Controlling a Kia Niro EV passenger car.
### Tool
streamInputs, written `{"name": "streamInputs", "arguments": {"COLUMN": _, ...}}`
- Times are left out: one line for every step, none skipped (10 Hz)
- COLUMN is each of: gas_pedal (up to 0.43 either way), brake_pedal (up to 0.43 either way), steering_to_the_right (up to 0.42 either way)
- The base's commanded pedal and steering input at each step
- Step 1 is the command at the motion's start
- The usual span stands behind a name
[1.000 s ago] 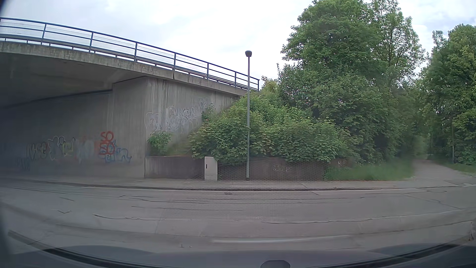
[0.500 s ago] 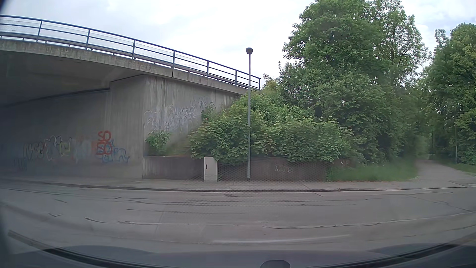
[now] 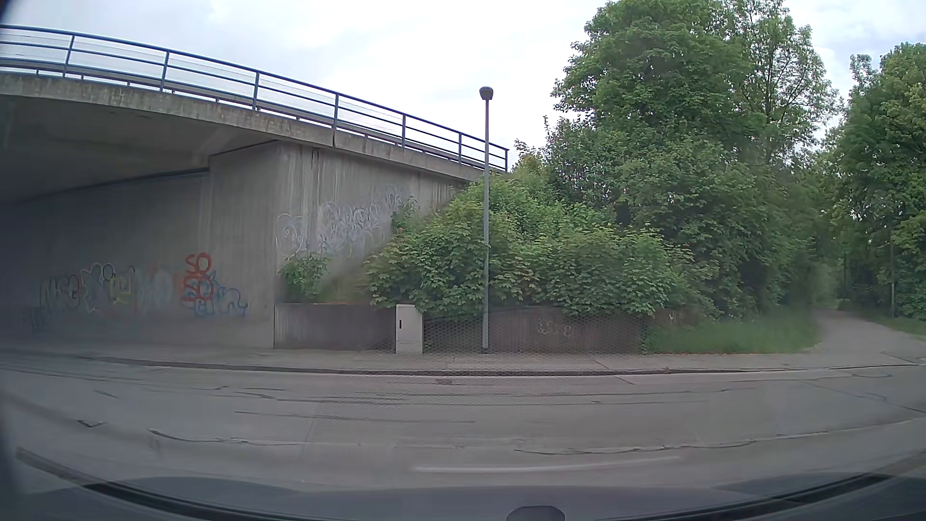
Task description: Follow the waypoints while adhering to traffic rules and regulations
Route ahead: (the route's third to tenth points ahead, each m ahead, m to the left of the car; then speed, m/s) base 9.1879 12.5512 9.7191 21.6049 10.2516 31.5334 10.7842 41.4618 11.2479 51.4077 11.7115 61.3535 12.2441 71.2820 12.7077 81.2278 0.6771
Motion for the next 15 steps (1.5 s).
{"name": "streamInputs", "arguments": {"gas_pedal": 0.000, "brake_pedal": 0.165, "steering_to_the_right": -0.029}}
{"name": "streamInputs", "arguments": {"gas_pedal": 0.000, "brake_pedal": 0.207, "steering_to_the_right": -0.029}}
{"name": "streamInputs", "arguments": {"gas_pedal": 0.000, "brake_pedal": 0.207, "steering_to_the_right": -0.029}}
{"name": "streamInputs", "arguments": {"gas_pedal": 0.000, "brake_pedal": 0.207, "steering_to_the_right": -0.029}}
{"name": "streamInputs", "arguments": {"gas_pedal": 0.000, "brake_pedal": 0.207, "steering_to_the_right": -0.029}}
{"name": "streamInputs", "arguments": {"gas_pedal": 0.000, "brake_pedal": 0.213, "steering_to_the_right": -0.029}}
{"name": "streamInputs", "arguments": {"gas_pedal": 0.000, "brake_pedal": 0.220, "steering_to_the_right": -0.029}}
{"name": "streamInputs", "arguments": {"gas_pedal": 0.000, "brake_pedal": 0.226, "steering_to_the_right": -0.029}}
{"name": "streamInputs", "arguments": {"gas_pedal": 0.000, "brake_pedal": 0.232, "steering_to_the_right": -0.029}}
{"name": "streamInputs", "arguments": {"gas_pedal": 0.000, "brake_pedal": 0.244, "steering_to_the_right": -0.029}}
{"name": "streamInputs", "arguments": {"gas_pedal": 0.000, "brake_pedal": 0.238, "steering_to_the_right": -0.029}}
{"name": "streamInputs", "arguments": {"gas_pedal": 0.000, "brake_pedal": 0.238, "steering_to_the_right": -0.029}}
{"name": "streamInputs", "arguments": {"gas_pedal": 0.000, "brake_pedal": 0.238, "steering_to_the_right": -0.029}}
{"name": "streamInputs", "arguments": {"gas_pedal": 0.000, "brake_pedal": 0.244, "steering_to_the_right": -0.029}}
{"name": "streamInputs", "arguments": {"gas_pedal": 0.000, "brake_pedal": 0.244, "steering_to_the_right": -0.029}}
